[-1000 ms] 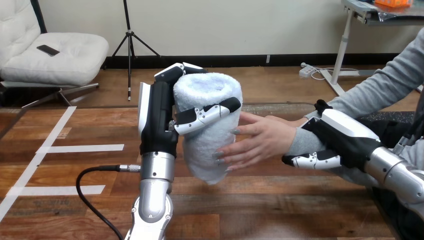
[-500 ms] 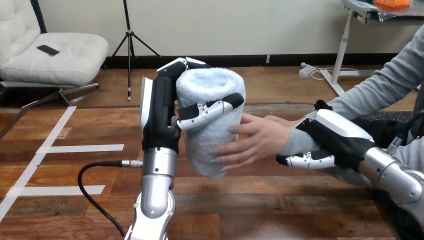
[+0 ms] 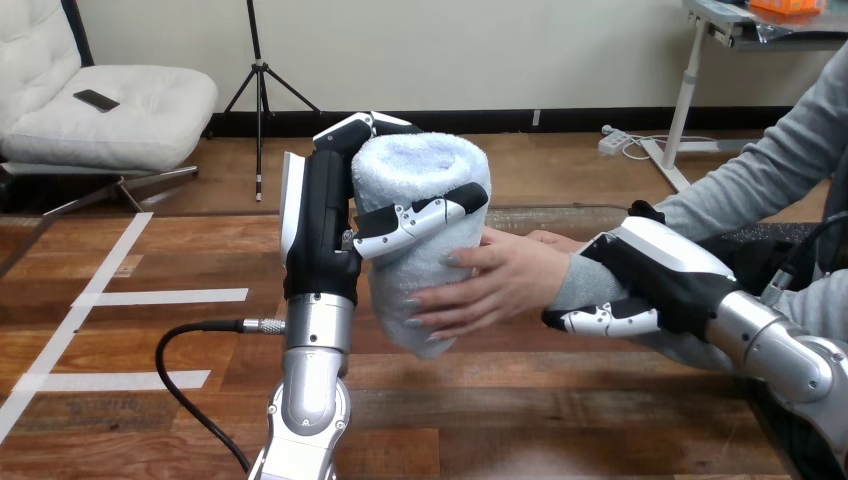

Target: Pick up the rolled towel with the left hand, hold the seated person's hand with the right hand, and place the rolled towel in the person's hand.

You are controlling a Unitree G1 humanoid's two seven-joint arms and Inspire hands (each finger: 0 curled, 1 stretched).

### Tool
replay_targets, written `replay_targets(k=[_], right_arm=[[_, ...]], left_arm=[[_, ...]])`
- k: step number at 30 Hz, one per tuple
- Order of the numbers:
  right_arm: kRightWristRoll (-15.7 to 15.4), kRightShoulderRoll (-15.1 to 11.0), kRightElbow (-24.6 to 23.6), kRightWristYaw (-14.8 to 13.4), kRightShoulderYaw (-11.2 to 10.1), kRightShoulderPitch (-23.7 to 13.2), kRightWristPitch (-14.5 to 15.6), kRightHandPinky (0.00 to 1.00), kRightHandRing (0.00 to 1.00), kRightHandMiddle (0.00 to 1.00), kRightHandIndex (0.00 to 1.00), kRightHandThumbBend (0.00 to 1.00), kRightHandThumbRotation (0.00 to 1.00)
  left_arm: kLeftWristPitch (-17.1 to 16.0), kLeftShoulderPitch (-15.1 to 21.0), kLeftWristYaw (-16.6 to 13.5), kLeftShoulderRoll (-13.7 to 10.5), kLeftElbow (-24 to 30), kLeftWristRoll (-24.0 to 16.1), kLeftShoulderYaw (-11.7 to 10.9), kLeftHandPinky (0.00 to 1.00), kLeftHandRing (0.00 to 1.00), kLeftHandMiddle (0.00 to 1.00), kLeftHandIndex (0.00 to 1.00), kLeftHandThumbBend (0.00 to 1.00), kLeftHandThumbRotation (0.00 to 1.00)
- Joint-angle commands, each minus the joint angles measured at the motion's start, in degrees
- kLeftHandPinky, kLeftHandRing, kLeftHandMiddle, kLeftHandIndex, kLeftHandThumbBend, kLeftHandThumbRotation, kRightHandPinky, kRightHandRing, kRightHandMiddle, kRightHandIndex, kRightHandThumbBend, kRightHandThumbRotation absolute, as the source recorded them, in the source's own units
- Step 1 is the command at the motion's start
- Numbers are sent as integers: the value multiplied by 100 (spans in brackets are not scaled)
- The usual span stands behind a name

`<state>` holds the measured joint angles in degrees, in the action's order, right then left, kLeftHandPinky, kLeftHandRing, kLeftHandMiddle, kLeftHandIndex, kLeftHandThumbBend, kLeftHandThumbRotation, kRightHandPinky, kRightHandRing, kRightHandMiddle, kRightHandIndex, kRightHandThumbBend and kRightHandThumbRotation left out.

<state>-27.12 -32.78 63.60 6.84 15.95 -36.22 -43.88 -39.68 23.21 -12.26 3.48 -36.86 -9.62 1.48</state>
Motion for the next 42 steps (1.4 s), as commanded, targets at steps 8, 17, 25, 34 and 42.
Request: replay_targets(k=[8, 17, 25, 34, 42], right_arm=[[70, 294, -224, -147, -60, -618, -108, 14, 17, 23, 25, 50, 55], [88, 345, -246, -103, -70, -633, -136, 13, 17, 23, 25, 50, 56], [99, 365, -249, -59, -69, -647, -135, 12, 16, 22, 25, 51, 57], [98, 378, -282, 2, -62, -659, -96, 13, 17, 23, 26, 51, 59], [66, 390, -287, -25, -53, -666, -111, 13, 17, 23, 27, 51, 59]], left_arm=[[-57, 577, -110, 42, -15, -84, 39, 32, 37, 41, 39, 81, 0], [-35, 593, -146, 39, -39, -89, 42, 31, 37, 41, 39, 81, 0], [-46, 611, -170, 38, -78, -81, 44, 31, 37, 41, 40, 80, 0], [-72, 635, -225, 32, -148, -107, 48, 32, 38, 41, 40, 80, 0], [-79, 644, -217, 48, -196, -64, 51, 33, 38, 41, 40, 80, 0]])
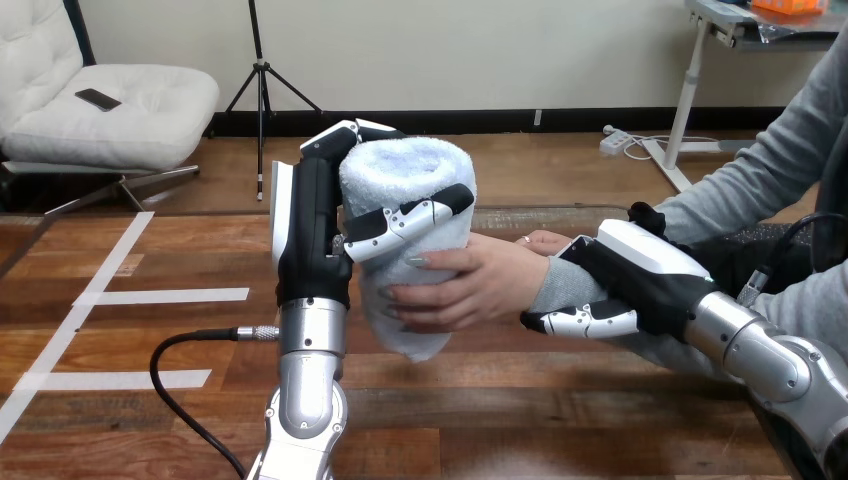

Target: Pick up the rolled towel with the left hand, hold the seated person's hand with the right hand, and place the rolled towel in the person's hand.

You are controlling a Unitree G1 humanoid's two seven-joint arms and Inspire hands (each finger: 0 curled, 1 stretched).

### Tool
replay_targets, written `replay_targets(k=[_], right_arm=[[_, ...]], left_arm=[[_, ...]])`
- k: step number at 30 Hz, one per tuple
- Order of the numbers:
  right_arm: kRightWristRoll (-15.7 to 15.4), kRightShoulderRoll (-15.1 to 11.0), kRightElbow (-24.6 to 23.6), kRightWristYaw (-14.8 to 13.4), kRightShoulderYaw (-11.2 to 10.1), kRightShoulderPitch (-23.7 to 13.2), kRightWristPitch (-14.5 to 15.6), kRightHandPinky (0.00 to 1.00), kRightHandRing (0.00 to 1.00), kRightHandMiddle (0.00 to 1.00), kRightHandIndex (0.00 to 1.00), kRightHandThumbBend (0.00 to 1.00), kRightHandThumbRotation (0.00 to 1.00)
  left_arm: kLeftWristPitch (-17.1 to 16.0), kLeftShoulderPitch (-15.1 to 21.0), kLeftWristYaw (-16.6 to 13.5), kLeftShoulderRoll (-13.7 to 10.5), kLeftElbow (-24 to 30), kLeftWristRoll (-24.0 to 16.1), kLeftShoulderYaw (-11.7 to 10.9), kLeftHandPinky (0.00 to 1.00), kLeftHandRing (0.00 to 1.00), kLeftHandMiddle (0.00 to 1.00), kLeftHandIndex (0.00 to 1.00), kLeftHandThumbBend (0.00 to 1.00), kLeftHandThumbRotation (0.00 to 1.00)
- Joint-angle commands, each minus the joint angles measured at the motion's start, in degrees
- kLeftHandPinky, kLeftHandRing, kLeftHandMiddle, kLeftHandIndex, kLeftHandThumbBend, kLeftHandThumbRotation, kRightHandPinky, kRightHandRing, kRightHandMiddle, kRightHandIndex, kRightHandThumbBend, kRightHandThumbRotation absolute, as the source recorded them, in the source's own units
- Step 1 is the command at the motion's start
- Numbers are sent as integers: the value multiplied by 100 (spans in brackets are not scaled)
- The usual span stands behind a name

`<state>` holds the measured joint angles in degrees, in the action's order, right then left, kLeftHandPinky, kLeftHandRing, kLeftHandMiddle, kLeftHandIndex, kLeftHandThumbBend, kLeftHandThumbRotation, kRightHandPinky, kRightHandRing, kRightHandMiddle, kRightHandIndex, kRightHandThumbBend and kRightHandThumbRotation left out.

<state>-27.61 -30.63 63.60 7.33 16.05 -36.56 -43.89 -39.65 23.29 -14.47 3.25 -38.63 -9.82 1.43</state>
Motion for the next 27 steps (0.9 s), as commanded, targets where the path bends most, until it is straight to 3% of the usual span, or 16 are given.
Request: replay_targets(k=[1, 27], right_arm=[[107, 178, -279, -84, -60, -634, -109, 13, 17, 23, 27, 51, 59], [139, 171, -268, -20, -91, -624, -90, 13, 17, 23, 26, 51, 59]], left_arm=[[-83, 637, 0, 70, -23, -51, 59, 33, 38, 41, 40, 80, 0], [-132, 629, 13, 58, -52, -38, 72, 33, 38, 41, 40, 80, 0]])
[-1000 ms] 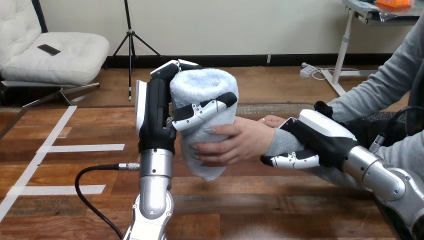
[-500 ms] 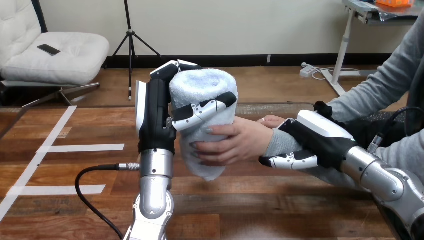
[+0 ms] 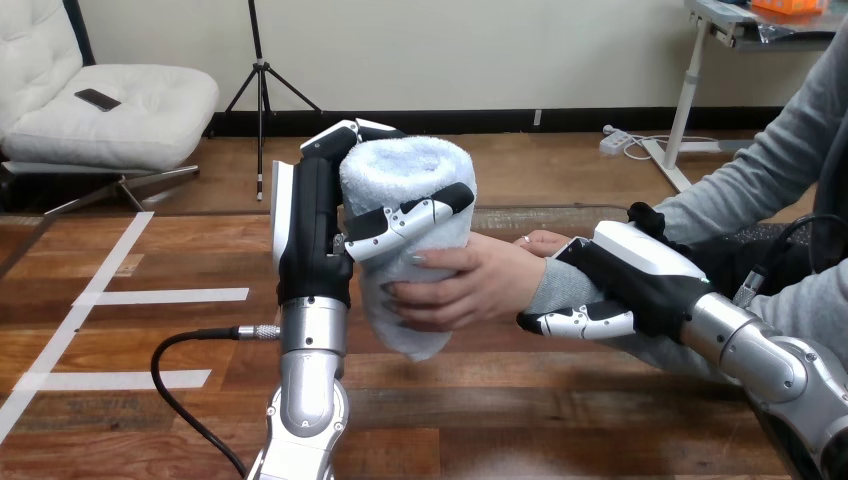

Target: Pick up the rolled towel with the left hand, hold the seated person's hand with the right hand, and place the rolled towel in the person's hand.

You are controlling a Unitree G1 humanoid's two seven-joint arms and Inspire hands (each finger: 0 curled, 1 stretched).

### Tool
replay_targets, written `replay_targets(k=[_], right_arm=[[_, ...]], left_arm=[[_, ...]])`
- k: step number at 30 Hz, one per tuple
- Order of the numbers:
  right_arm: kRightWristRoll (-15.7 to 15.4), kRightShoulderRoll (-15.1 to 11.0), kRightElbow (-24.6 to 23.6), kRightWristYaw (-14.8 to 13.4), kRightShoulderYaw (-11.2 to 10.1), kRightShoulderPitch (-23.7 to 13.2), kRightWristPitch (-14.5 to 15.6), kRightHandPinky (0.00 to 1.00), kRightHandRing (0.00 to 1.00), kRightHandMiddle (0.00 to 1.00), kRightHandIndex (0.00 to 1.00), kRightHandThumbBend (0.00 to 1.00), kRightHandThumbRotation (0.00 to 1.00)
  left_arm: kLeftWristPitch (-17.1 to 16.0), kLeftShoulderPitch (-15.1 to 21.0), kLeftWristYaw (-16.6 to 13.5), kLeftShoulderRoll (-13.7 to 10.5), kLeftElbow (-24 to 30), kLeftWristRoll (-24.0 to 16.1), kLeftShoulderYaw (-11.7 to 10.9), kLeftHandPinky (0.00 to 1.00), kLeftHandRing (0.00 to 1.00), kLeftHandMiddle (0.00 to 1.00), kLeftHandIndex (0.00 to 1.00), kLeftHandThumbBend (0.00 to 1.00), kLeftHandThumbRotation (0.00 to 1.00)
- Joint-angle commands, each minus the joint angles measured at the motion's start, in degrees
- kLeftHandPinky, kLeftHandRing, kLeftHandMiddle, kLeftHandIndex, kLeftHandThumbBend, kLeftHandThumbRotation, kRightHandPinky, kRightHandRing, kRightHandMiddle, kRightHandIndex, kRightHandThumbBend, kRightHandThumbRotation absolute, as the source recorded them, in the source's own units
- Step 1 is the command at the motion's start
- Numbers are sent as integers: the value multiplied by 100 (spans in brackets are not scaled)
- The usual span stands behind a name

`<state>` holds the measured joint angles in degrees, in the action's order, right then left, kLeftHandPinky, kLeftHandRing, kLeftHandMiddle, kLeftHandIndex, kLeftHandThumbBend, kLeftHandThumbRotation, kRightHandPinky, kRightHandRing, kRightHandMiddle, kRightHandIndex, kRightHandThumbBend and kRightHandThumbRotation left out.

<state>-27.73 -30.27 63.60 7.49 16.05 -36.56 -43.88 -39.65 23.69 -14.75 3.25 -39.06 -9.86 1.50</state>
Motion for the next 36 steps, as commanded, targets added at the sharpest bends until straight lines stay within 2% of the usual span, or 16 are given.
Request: replay_targets(k=[1, 9, 12, 15, 17, 22, 28, 30, 36], right_arm=[[144, 129, -268, -48, -90, -622, -90, 13, 17, 23, 26, 51, 59], [162, 117, -217, -66, -110, -618, -127, 13, 18, 24, 26, 52, 58], [174, 116, -224, -51, -118, -610, -108, 14, 18, 24, 27, 51, 57], [162, 108, -232, -74, -115, -603, -116, 14, 18, 24, 26, 51, 57], [161, 104, -220, -93, -118, -601, -138, 14, 17, 24, 26, 51, 56], [152, 95, -228, -105, -118, -587, -120, 13, 17, 23, 26, 50, 55], [163, 88, -199, -93, -126, -586, -115, 13, 17, 23, 26, 50, 55], [164, 85, -203, -88, -128, -580, -115, 13, 17, 23, 26, 50, 55], [143, 65, -220, -107, -124, -560, -117, 13, 17, 24, 26, 50, 55]], left_arm=[[-130, 588, 42, 56, -7, -34, 64, 33, 38, 41, 40, 80, 0], [-115, 583, 37, 42, 1, -53, 59, 33, 38, 41, 40, 80, 0], [-153, 566, 130, 27, 7, 9, 58, 33, 38, 41, 40, 80, 0], [-2, 531, 466, 57, 78, 308, 39, 33, 39, 42, 40, 80, 0], [212, 495, 773, 58, 172, 532, 38, 34, 39, 43, 41, 81, 0], [622, 413, 1286, -55, 369, 753, 90, 38, 46, 51, 49, 87, 1], [867, 385, 1553, -222, 451, 675, 145, 53, 65, 68, 64, 94, 27], [920, 365, 1592, -250, 494, 638, 149, 62, 73, 76, 72, 97, 41], [1059, 313, 1760, -290, 575, 679, 129, 78, 85, 86, 81, 99, 61]])
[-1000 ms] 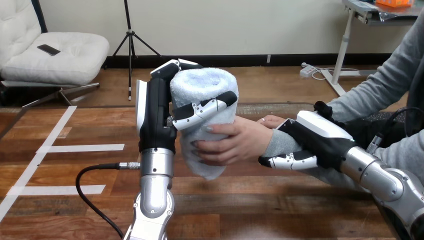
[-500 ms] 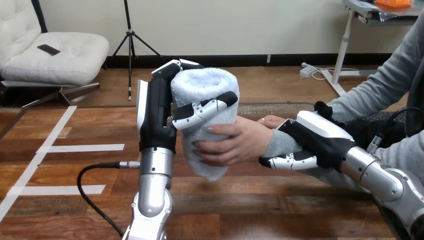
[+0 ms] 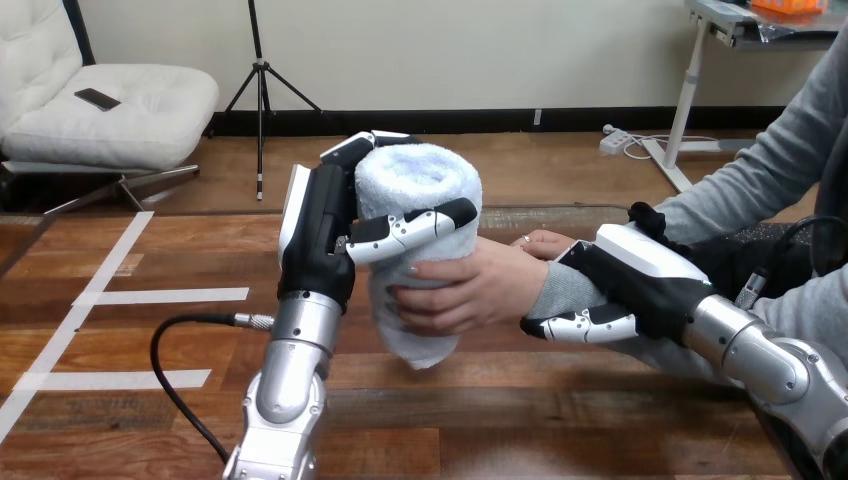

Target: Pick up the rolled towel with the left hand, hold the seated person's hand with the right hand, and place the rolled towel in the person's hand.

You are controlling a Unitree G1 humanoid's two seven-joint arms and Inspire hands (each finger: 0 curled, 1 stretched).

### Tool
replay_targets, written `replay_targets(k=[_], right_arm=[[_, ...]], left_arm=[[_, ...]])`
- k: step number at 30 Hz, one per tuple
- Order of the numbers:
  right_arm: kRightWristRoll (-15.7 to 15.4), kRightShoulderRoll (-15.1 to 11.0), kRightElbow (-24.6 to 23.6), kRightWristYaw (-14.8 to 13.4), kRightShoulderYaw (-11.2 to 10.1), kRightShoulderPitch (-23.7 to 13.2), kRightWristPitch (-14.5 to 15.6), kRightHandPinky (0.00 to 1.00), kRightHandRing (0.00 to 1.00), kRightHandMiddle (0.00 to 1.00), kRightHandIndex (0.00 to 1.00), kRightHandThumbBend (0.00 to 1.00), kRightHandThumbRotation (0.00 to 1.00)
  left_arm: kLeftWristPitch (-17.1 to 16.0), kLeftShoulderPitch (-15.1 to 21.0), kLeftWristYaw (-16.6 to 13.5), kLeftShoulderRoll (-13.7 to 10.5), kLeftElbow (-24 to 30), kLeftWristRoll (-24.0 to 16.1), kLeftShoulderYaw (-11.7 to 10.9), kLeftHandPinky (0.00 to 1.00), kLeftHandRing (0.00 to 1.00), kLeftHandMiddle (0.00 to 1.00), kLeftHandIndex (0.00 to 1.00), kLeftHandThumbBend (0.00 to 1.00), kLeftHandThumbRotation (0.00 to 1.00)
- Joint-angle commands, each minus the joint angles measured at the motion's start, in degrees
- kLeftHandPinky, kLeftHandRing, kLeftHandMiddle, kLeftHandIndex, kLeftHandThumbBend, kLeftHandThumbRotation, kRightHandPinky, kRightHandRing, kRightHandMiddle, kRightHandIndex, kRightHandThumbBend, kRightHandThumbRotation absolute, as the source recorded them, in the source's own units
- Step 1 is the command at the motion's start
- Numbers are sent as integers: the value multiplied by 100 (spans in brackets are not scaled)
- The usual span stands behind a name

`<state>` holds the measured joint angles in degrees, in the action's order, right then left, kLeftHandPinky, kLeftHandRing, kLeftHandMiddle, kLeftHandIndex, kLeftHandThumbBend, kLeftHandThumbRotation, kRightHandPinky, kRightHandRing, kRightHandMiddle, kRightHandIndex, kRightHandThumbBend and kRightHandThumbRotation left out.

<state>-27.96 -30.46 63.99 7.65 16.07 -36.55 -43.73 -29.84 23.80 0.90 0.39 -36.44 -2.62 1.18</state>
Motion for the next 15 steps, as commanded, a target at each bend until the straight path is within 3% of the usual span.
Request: replay_targets(k=[1, 10, 15], right_arm=[[158, 81, -260, -131, -125, -559, -128, 14, 18, 24, 26, 51, 55], [114, 31, -317, -81, -98, -535, -31, 20, 23, 29, 32, 58, 59], [161, 20, -344, 42, -116, -522, 33, 26, 29, 34, 38, 70, 65]], left_arm=[[96, 293, 209, -6, 329, -42, 156, 80, 87, 87, 82, 99, 64], [99, 243, 259, 15, 368, -11, 104, 87, 92, 92, 87, 95, 80], [86, 219, 257, 14, 397, -29, 95, 86, 92, 91, 88, 90, 85]])
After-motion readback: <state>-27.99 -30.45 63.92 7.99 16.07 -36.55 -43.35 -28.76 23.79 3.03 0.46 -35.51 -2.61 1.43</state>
